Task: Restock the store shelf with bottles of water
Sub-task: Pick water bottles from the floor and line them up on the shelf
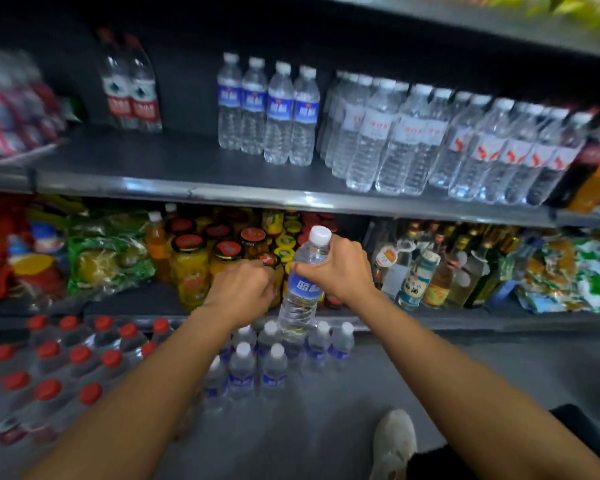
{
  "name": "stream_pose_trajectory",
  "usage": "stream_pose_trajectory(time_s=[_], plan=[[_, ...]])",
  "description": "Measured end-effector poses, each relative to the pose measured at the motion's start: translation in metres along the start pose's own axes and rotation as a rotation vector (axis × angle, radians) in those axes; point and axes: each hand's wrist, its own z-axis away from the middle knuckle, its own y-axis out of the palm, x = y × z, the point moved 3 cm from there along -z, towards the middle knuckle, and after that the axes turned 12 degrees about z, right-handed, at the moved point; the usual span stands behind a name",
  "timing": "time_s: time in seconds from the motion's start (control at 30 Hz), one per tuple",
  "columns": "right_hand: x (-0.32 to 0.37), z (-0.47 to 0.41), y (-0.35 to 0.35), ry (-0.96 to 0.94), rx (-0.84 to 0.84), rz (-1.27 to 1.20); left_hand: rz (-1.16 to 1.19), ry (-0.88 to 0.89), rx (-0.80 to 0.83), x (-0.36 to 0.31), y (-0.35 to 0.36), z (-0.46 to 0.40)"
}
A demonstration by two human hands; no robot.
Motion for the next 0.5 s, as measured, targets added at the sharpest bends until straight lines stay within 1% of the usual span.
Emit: stream_pose_trajectory(time_s=[0.1, 0.3, 0.5], plan=[[0.029, -0.023, -0.029, -0.061, -0.053, -0.017, -0.059, 0.026, -0.083, 0.005, -0.04, -0.015], [0.085, -0.083, -0.083, -0.182, -0.169, -0.062, -0.143, -0.002, -0.179, 0.029, -0.111, -0.058], [0.133, -0.16, -0.117, -0.228, -0.254, -0.076, -0.21, -0.019, -0.266, 0.064, -0.161, -0.119]])
